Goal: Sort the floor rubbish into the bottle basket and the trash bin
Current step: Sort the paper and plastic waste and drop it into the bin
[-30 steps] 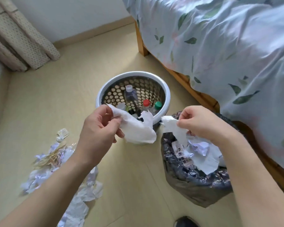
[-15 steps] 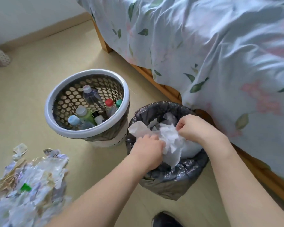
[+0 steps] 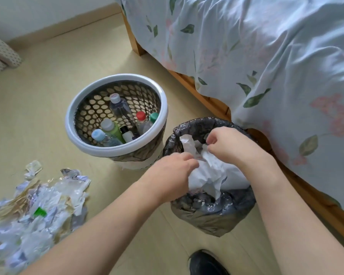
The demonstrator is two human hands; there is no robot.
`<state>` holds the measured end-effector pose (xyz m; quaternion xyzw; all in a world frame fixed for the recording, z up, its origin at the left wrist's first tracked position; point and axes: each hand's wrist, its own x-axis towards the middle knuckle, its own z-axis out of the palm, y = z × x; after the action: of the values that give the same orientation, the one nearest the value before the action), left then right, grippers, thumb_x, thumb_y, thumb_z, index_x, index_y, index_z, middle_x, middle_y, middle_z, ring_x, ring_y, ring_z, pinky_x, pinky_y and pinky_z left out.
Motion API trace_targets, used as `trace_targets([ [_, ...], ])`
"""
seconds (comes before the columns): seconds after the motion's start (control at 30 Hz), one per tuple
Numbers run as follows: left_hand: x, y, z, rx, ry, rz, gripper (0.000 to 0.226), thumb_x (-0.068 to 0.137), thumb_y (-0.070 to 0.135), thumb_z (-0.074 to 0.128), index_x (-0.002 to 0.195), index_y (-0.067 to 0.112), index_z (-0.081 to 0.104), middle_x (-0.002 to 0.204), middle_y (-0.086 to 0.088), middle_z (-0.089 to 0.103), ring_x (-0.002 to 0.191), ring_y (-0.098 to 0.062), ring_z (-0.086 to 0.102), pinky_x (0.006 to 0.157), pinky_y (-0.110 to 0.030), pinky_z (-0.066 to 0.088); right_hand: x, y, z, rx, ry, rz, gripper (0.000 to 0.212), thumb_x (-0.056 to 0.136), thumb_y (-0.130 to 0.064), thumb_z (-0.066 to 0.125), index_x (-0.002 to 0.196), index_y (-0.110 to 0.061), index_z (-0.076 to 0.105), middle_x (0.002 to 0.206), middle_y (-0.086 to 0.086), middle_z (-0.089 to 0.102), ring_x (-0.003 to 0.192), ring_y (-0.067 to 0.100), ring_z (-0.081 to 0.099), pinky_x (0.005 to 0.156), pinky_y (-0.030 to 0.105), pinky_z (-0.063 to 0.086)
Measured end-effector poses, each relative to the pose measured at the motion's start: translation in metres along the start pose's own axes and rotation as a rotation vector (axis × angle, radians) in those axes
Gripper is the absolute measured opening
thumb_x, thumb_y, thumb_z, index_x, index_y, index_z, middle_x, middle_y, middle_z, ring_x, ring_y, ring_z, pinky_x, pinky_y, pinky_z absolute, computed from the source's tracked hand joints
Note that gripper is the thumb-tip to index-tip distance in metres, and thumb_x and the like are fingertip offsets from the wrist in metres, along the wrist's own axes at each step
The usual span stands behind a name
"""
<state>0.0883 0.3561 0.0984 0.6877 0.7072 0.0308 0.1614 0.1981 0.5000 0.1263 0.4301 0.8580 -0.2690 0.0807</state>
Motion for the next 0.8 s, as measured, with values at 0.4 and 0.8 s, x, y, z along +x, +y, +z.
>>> trace_targets([
  [0.4, -0.218, -0.132, 0.051, -0.417, 0.367, -0.870, 0.022, 0.094, 0.015, 0.051, 0.109, 0.021, 0.066, 0.105, 0.007, 0.064, 0.092, -0.013, 0.059, 0.081, -0.027, 0.043, -0.046, -0.167, 0.137, -0.026, -0.324, -0.463, 0.029, 0.087, -0.024, 0.055, 0.115, -0.021, 0.062, 0.114, -0.003, 0.062, 0.107, 0.016, 0.057, 0.086, 0.028, 0.048],
  [0.8, -0.405, -0.165, 0.189, -0.765, 0.257, -1.412, 0.009, 0.084, 0.021, 0.062, 0.082, 0.029, 0.064, 0.083, 0.009, 0.067, 0.077, -0.013, 0.062, 0.073, -0.029, 0.050, -0.089, -0.243, 0.358, -0.250, -0.581, -0.488, 0.031, 0.092, -0.020, 0.050, 0.122, -0.012, 0.046, 0.124, 0.011, 0.049, 0.111, 0.030, 0.054, 0.083, 0.034, 0.043],
])
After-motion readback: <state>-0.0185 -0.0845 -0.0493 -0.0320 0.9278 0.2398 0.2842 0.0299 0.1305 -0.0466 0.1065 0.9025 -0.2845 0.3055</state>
